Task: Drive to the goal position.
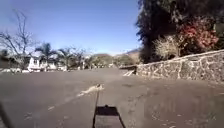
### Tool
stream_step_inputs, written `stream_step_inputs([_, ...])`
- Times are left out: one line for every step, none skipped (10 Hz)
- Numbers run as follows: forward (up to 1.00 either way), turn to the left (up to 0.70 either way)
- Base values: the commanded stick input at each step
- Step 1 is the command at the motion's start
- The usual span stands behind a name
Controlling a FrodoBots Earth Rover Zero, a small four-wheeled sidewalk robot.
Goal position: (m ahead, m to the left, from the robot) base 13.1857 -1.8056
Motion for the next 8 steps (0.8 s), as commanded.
stream_step_inputs([1.0, 0.0])
stream_step_inputs([1.0, 0.0])
stream_step_inputs([1.0, 0.0])
stream_step_inputs([1.0, 0.0])
stream_step_inputs([1.0, 0.0])
stream_step_inputs([1.0, 0.0])
stream_step_inputs([1.0, 0.0])
stream_step_inputs([1.0, 0.0])
